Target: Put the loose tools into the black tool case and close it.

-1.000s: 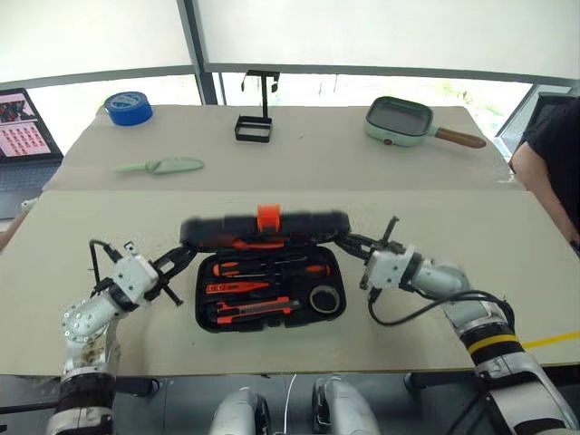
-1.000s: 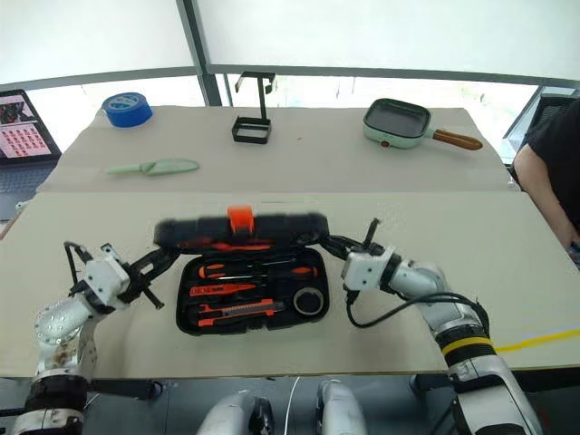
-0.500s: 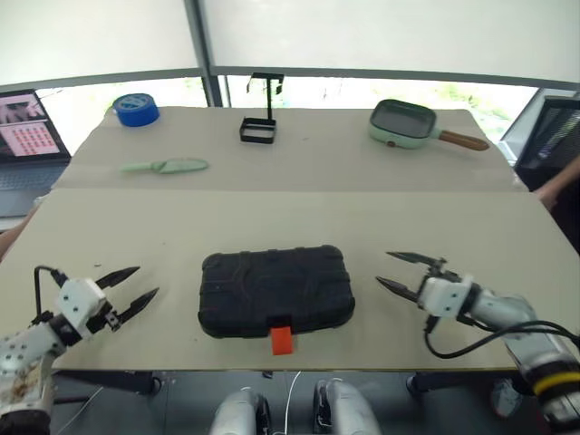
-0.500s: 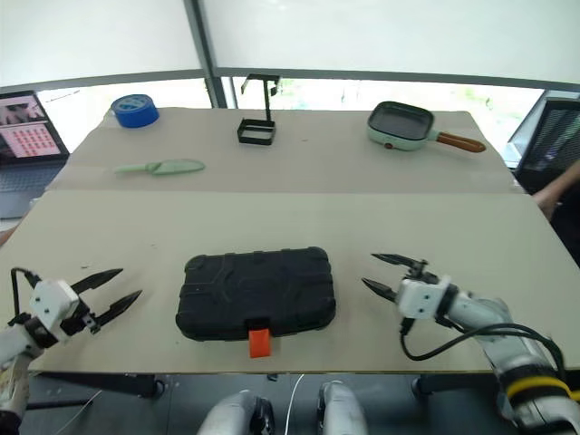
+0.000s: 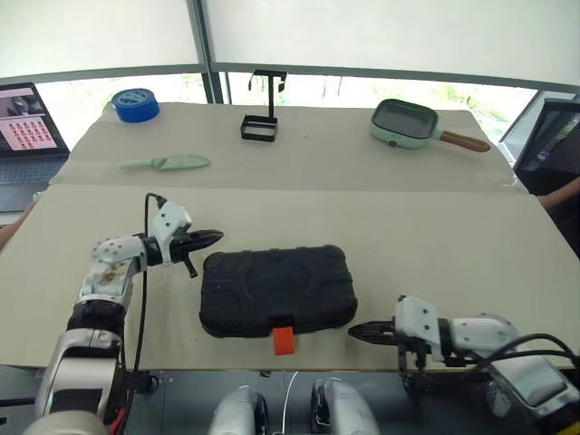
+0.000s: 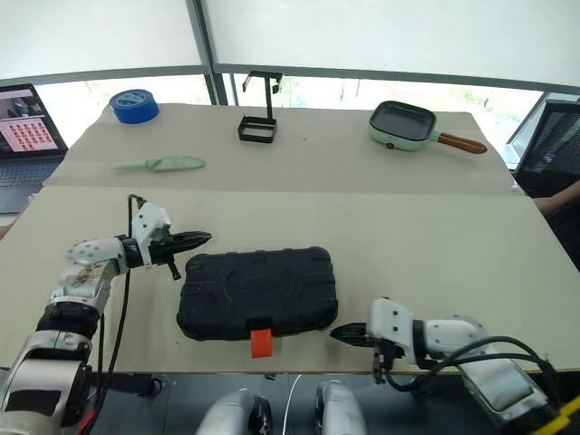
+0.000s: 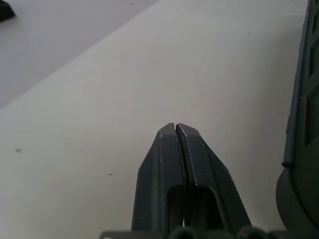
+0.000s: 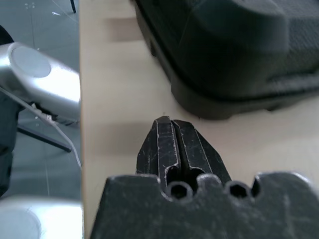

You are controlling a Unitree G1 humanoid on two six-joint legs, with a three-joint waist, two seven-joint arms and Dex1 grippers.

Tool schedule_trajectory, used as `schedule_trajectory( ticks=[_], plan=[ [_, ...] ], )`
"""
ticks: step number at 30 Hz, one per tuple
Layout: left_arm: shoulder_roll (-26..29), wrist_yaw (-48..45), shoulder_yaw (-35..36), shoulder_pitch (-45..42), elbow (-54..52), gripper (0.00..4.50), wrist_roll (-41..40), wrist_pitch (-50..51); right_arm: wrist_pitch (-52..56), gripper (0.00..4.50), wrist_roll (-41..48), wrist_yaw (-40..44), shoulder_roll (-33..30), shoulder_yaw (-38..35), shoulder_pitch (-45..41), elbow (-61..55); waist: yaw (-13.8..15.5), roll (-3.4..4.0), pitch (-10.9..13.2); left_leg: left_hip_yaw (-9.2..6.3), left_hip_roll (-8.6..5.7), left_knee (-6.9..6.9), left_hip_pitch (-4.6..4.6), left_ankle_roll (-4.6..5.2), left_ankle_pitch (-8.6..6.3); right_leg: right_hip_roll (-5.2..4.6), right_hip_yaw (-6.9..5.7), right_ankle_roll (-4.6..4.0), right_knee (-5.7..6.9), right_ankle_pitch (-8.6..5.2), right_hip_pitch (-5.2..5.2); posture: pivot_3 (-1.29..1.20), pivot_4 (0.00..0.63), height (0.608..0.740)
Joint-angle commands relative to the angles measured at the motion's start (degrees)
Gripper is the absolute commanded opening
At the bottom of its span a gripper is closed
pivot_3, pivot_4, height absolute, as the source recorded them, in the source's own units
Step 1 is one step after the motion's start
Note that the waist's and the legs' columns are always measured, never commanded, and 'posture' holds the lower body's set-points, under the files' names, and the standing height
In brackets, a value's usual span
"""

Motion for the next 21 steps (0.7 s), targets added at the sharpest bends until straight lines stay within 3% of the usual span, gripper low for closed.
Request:
schedule_trajectory(
  ticks=[1, 10, 17, 21],
  plan=[
    [0.7, -3.7, -0.5, -1.4, 2.5, 0.08, 0.9, 1.3, 1.9, 0.0, -4.4, -2.1, 3.4, 0.2, -3.5, 0.9, -0.1, -0.01, 0.0, 0.0, 0.02, 0.03, -0.03, 0.01, -0.02, 0.02, -0.01, 0.0, -0.01, 0.0, 0.0, 0.0, 0.15, 0.74],
    [1.8, -1.4, 4.7, 7.7, -4.9, 0.08, -2.0, 6.5, -2.4, 0.0, -14.2, -7.0, 15.8, 0.6, -16.3, 15.9, -1.2, -0.17, 0.0, -0.01, 0.22, 0.29, 0.05, 0.19, -0.22, 0.02, 0.16, -0.03, 0.17, 0.06, 0.02, 0.0, 0.15, 0.74],
    [-1.2, 12.6, 15.1, 20.3, -20.6, 0.08, -8.3, 14.1, -5.8, 0.0, -18.4, -11.3, 25.1, 0.3, -27.9, 30.7, -1.9, -0.14, 0.0, 0.05, 0.4, 0.17, 0.12, -0.26, -0.06, 0.02, 0.36, -0.28, 0.21, 0.03, -0.01, 0.0, 0.15, 0.74],
    [-4.5, 23.9, 21.1, 20.9, -25.3, 0.08, -10.6, 17.4, -4.2, 0.0, -15.9, -7.5, 26.3, -1.3, -32.0, 35.5, -1.6, -0.13, 0.1, 0.02, 0.39, 0.16, 0.07, -0.32, -0.03, 0.02, 0.33, -0.52, 0.22, 0.17, -0.01, 0.0, 0.15, 0.74]
  ],
)
